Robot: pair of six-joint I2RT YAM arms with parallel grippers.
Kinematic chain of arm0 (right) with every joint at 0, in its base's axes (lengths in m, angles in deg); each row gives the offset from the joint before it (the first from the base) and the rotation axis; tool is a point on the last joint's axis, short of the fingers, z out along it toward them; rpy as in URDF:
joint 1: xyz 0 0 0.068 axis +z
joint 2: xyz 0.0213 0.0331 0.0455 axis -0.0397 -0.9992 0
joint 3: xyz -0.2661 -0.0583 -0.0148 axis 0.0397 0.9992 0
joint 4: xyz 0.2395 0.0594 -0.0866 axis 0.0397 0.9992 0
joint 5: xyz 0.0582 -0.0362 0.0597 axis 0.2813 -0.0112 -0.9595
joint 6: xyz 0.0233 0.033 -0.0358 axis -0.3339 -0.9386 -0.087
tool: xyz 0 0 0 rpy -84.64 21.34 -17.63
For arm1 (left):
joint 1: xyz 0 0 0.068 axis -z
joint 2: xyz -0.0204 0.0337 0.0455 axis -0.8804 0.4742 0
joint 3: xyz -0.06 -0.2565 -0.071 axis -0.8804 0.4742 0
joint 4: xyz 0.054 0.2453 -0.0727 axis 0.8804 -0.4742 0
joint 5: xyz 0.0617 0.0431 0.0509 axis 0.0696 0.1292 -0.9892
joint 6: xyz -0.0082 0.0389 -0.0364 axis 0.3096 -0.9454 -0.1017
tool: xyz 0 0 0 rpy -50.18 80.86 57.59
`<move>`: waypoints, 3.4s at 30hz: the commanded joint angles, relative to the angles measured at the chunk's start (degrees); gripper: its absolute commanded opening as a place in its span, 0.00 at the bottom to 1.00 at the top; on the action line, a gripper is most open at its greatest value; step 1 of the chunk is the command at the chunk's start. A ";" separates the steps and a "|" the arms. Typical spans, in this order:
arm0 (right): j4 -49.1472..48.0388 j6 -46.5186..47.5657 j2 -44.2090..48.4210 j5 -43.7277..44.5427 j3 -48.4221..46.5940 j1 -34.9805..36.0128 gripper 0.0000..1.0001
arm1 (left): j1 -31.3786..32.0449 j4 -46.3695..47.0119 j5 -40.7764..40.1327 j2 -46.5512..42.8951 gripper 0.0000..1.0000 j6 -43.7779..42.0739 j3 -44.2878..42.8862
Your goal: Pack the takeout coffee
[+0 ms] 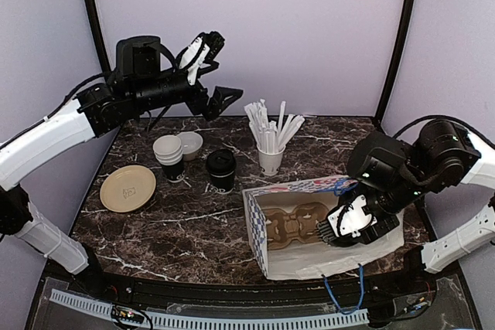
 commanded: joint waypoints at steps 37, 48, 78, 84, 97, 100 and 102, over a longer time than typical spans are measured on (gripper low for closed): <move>-34.47 10.89 8.63 10.05 25.60 -2.12 0.51 | -2.70 9.23 14.65 4.59 0.99 2.29 13.26; -32.90 9.19 5.77 5.33 26.02 -3.99 0.52 | -2.63 8.92 14.87 4.25 0.99 1.58 13.40; -48.49 14.58 11.92 12.84 38.55 -5.23 0.50 | -2.74 8.85 13.93 5.07 0.99 -0.06 13.69; -49.74 15.42 14.10 13.44 37.91 -5.61 0.50 | -2.88 5.74 20.76 6.58 0.99 0.02 13.08; -51.15 14.56 9.50 11.13 36.96 -11.36 0.50 | -2.82 4.01 31.79 9.87 0.98 0.53 12.41; -49.61 13.78 6.47 7.85 33.82 -13.71 0.50 | -2.83 3.95 31.97 10.03 0.98 0.61 12.45; -48.08 13.08 4.15 5.73 31.23 -15.25 0.50 | -2.85 3.86 31.29 9.98 0.98 0.44 12.51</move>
